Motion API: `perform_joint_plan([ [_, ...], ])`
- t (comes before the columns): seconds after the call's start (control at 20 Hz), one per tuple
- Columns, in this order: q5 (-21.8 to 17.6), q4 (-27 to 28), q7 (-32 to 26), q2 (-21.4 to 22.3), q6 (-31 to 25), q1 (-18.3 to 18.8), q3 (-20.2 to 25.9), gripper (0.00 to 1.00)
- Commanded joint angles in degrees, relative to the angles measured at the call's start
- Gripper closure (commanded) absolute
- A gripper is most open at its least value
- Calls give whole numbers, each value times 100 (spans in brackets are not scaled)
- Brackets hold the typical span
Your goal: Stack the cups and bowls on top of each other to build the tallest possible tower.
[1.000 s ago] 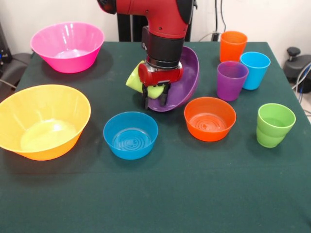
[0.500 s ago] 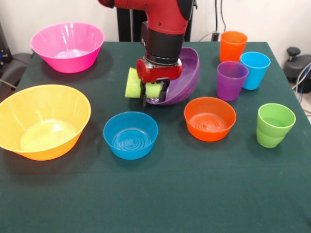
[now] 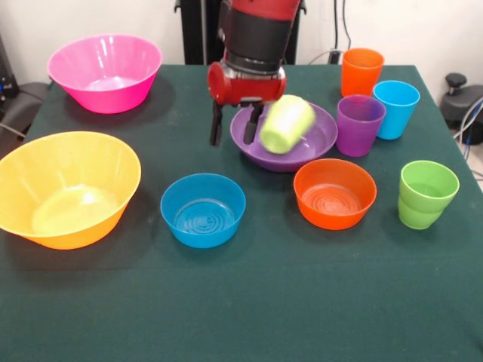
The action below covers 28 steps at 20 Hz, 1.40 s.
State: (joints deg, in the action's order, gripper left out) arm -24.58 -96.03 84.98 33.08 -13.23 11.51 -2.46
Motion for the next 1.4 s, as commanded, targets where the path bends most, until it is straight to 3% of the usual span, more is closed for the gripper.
perform_joint_plan([
  [0.05, 271, -261, 775, 419, -707, -341, 200, 0],
  [0.8, 409, -323, 736, 211, -384, -322, 192, 0],
  [1.2, 326, -168, -459, -281, -1710, 252, 888, 0],
  [1.4, 268, -141, -628, -441, -1982, 424, 1123, 0],
])
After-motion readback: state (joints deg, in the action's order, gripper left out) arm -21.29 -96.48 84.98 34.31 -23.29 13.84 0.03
